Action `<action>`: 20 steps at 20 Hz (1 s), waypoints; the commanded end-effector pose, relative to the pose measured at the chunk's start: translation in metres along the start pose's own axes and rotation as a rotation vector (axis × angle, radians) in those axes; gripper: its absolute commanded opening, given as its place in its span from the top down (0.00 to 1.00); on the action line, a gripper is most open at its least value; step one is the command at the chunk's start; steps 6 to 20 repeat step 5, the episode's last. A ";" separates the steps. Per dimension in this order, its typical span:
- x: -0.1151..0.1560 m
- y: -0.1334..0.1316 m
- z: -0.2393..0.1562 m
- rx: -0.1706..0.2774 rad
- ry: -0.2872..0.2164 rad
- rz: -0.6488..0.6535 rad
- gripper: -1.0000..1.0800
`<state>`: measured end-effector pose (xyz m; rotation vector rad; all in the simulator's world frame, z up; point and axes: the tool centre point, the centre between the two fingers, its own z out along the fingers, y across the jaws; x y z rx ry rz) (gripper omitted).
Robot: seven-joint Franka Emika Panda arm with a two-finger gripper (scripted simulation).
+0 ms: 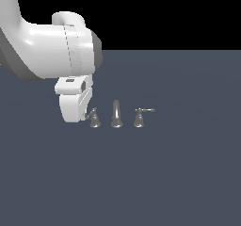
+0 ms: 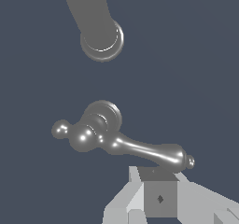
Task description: Turn on the faucet by rotating a designated handle.
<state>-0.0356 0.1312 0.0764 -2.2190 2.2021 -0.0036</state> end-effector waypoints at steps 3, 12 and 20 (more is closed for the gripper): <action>0.022 0.013 -0.001 -0.010 0.009 0.010 1.00; 0.025 0.015 -0.001 -0.012 0.009 0.008 1.00; 0.025 0.015 -0.001 -0.012 0.009 0.008 1.00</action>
